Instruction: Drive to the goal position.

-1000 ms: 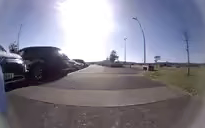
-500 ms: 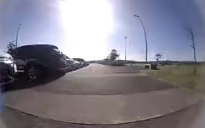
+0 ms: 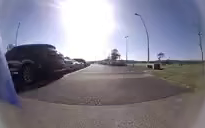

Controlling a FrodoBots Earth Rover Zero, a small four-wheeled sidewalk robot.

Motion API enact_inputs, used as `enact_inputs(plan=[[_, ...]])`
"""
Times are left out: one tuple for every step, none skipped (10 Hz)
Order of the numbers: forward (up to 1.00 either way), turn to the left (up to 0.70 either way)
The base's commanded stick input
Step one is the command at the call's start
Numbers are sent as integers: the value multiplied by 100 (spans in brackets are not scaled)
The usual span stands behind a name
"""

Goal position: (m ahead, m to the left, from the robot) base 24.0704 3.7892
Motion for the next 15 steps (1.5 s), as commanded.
enact_inputs(plan=[[100,0],[100,0],[100,0],[100,0],[100,0],[100,0],[100,0],[100,0],[100,0],[100,0],[100,0],[100,0],[100,0],[100,0],[100,0]])
